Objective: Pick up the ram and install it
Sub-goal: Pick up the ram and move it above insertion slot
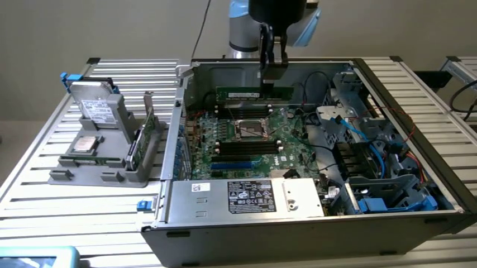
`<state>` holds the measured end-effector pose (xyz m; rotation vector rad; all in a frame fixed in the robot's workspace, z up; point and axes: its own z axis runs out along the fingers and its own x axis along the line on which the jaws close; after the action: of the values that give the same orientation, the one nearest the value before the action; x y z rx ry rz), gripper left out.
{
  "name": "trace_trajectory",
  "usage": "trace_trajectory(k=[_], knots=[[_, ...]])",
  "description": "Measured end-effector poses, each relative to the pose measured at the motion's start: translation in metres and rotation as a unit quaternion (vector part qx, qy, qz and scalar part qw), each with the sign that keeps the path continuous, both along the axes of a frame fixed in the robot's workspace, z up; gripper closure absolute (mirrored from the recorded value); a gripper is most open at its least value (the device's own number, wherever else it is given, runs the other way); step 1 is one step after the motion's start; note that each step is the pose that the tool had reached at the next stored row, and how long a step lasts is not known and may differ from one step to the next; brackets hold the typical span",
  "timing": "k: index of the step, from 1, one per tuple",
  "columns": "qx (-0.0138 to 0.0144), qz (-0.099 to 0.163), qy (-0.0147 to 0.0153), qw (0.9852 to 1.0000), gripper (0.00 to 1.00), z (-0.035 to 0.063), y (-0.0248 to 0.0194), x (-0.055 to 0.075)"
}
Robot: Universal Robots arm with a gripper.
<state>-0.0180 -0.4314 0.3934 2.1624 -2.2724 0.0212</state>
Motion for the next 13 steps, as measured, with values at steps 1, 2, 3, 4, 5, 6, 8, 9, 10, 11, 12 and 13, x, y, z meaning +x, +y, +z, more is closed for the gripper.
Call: trace_trajectory(k=[1,2,3,4,5,6,8,9,10,11,12,13], knots=[[0.0006,0.0,-0.0001,1.0,0.88,-0.0001,0.002,0.0],[0.0012,0.0,-0.0003,1.0,0.88,-0.0001,0.0043,0.0],[0.0018,0.0,-0.0003,1.0,0.88,-0.0002,0.0064,0.001],[0.0023,0.001,-0.0004,1.0,0.88,-0.0004,0.0086,0.001],[0.0026,0.001,-0.0004,1.0,0.88,-0.0007,0.011,0.001],[0.0026,0.001,-0.0004,1.0,0.88,-0.001,0.0131,0.001],[0.0028,0.003,-0.0004,1.0,0.88,-0.0015,0.0153,0.001],[0.0028,0.003,-0.0003,1.0,0.88,-0.0017,0.0162,0.001],[0.0029,0.004,-0.0003,1.0,0.88,-0.002,0.0172,0.001],[0.0029,0.005,-0.0003,1.0,0.88,-0.0022,0.0183,0.001],[0.003,0.006,-0.0003,1.0,0.88,-0.0026,0.0195,0.001],[0.003,0.007,-0.0003,1.0,0.88,-0.003,0.021,0.001]])
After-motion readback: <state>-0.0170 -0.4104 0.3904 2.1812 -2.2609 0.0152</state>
